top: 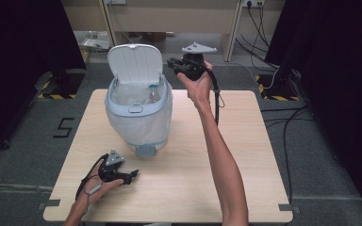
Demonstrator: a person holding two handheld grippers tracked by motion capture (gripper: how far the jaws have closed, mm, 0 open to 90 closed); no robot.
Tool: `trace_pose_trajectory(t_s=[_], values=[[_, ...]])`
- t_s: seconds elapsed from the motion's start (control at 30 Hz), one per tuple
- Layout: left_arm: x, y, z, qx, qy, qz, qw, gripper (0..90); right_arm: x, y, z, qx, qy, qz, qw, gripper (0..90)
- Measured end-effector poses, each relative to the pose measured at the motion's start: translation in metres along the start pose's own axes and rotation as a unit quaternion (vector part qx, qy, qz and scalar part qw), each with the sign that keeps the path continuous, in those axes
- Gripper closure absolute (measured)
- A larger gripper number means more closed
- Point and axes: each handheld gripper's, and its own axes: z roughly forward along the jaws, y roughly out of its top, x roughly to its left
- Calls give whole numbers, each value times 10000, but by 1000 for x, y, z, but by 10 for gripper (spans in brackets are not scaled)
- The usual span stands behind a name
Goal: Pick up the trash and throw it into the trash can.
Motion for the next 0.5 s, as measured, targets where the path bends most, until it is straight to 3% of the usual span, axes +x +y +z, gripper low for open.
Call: trace_pose_trajectory(t_s=[0.23,0.3,0.5], values=[[0,0,0,-3,1,1,10000,130,-9,5,12,-27,63,37,10000,808],[0,0,0,-4,2,1,10000,130,-13,3,18,-55,147,190,9997,809],[0,0,0,-2,2,3,10000,130,-18,-4,27,-6,190,256,9995,808]])
